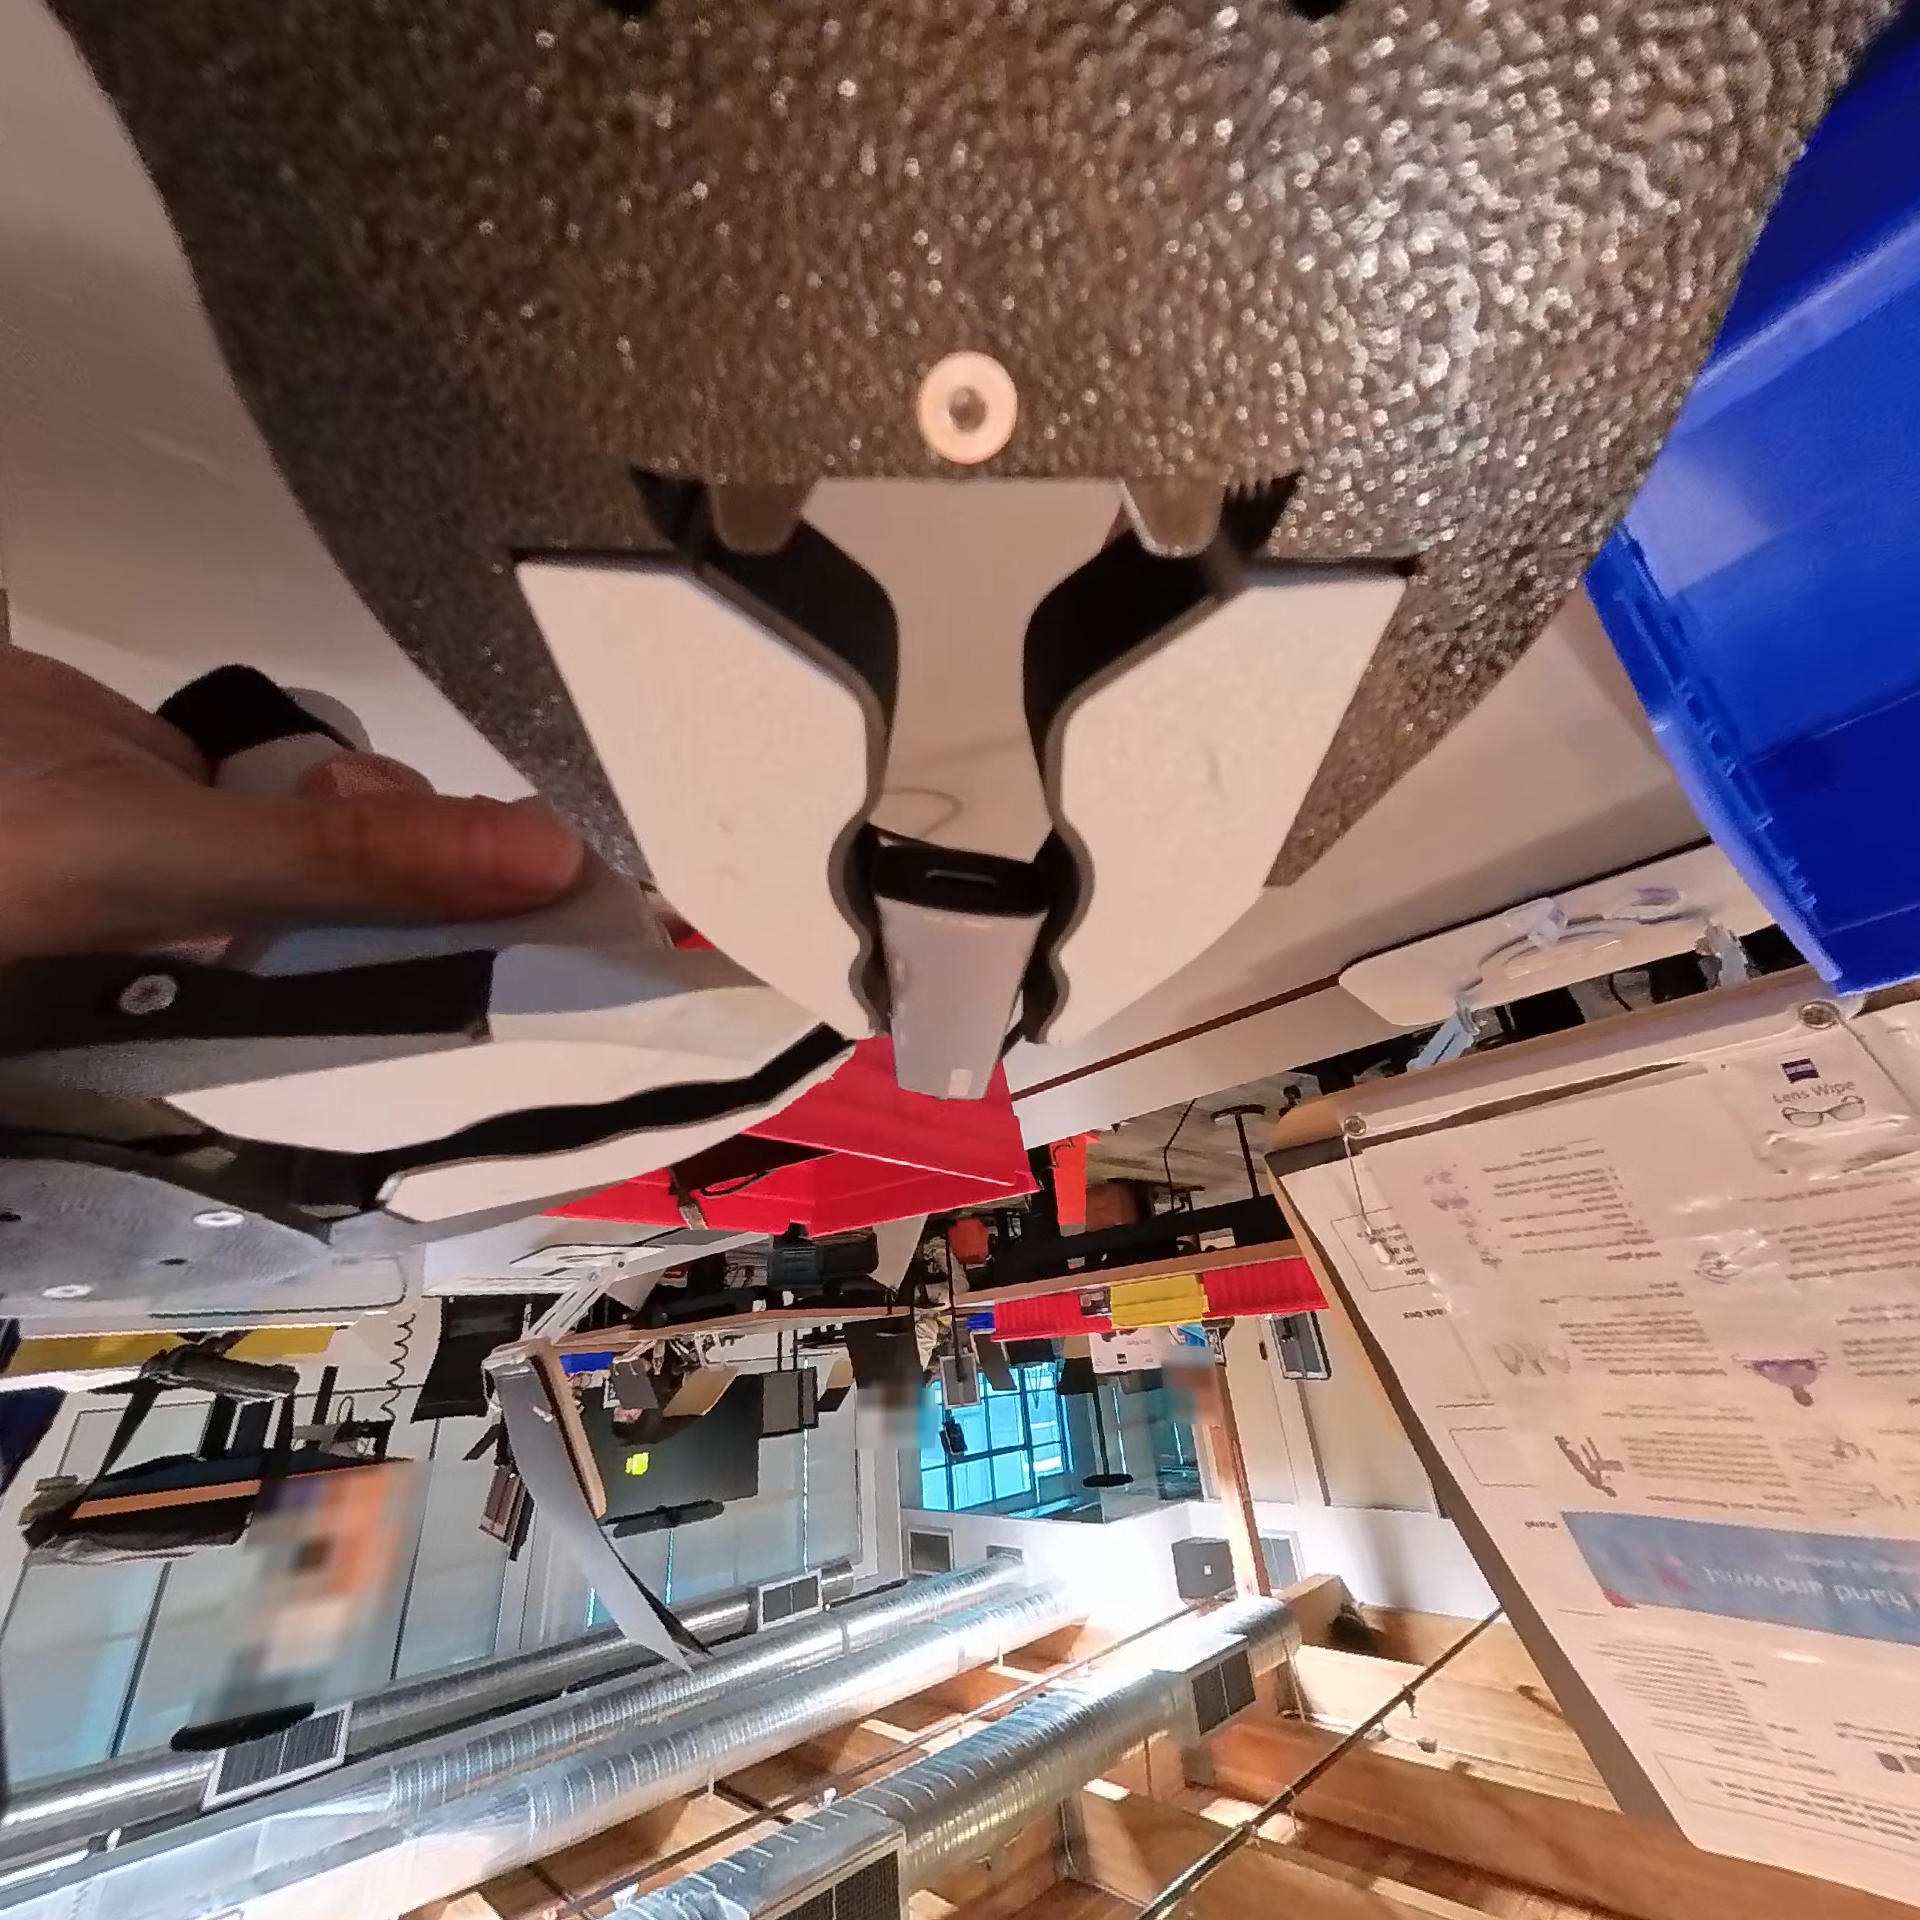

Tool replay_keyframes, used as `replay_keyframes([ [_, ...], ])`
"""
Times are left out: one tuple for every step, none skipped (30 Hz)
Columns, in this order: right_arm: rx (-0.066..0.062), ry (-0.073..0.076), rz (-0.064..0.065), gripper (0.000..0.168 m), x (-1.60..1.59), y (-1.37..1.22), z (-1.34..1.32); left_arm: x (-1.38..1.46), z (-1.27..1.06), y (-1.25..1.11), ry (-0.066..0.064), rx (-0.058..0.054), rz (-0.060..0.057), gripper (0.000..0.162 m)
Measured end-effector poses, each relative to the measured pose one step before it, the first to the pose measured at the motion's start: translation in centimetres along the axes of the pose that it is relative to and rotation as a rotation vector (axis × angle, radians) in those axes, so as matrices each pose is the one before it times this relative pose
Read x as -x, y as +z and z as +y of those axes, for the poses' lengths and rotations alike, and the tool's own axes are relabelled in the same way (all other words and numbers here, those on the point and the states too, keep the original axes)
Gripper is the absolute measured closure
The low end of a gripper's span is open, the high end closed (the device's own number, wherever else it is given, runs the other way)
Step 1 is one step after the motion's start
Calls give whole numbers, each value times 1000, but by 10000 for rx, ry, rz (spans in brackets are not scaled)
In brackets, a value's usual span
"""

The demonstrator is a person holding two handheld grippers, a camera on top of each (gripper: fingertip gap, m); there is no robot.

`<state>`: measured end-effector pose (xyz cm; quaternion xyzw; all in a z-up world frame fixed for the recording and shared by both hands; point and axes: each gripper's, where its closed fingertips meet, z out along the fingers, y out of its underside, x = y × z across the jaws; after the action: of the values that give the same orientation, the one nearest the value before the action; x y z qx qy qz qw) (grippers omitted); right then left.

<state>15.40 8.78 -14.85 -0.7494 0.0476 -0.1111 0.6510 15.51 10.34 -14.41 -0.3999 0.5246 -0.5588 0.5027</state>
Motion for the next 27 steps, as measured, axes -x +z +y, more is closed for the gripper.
replay_keyframes([
  [-86,207,-68,157,23,20,-76,11,-52,-6,-50,-33,7,137],
  [-100,235,-98,157,50,7,-5,6,-45,-29,-32,-47,15,137],
  [-12,173,-81,156,2,-14,89,-15,67,-3,42,26,36,137],
  [47,107,-85,156,13,3,164,-37,85,-14,99,44,37,137],
  [15,56,-73,156,33,-12,103,-32,50,-17,107,7,25,137],
  [62,-14,-21,156,47,6,124,-25,24,-22,92,3,10,137],
  [185,-25,23,156,13,26,218,-32,55,-1,86,30,19,137],
  [206,-124,42,156,11,21,156,-22,63,5,103,36,22,137],
  [75,-322,105,156,-20,-45,-56,-12,40,10,104,12,19,137],
  [-33,-442,187,157,-107,-140,-254,-28,49,33,66,26,49,137],
  [-44,-481,207,156,-172,-211,-331,-65,112,77,16,63,85,136],
  [-29,-459,178,156,-135,-196,-378,-59,118,79,-31,52,67,136],
  [24,-476,74,156,4,-116,-312,-33,-60,-6,-29,-86,1,136],
  [112,-506,17,156,51,-107,-192,-52,-236,-63,7,-200,-18,136],
  [133,-490,104,156,-37,-97,-119,-119,-212,-33,24,-160,31,137],
  [141,-423,113,156,-64,-93,-57,-169,-100,1,36,-85,91,136],
  [80,-343,119,156,-87,-119,-87,-206,-36,13,32,-58,135,136],
  [7,-270,85,156,-64,-94,-140,-190,-115,-22,-6,-110,105,136],
  [2,-215,159,156,-165,-77,-124,-75,-211,-42,-43,-155,20,136],
  [82,-248,246,157,-304,-68,63,-11,-229,-62,-54,-137,-18,136],
  [58,-214,56,156,-70,-27,107,-42,-195,-55,-32,-100,25,135],
  [-2,-41,-45,157,64,-9,26,-80,-98,-26,-3,-36,61,135],
  [-52,42,47,157,9,-26,-32,14,16,-16,20,35,-4,135],
  [-26,-26,90,157,-3,-23,-26,23,103,12,33,58,-22,136],
  [55,-86,41,157,16,-20,69,-5,159,22,6,77,20,136],
  [4,-19,36,157,-40,-47,-11,10,233,48,-42,141,22,136],
  [-115,113,34,156,-85,-88,-161,14,183,56,-57,160,-3,136],
])
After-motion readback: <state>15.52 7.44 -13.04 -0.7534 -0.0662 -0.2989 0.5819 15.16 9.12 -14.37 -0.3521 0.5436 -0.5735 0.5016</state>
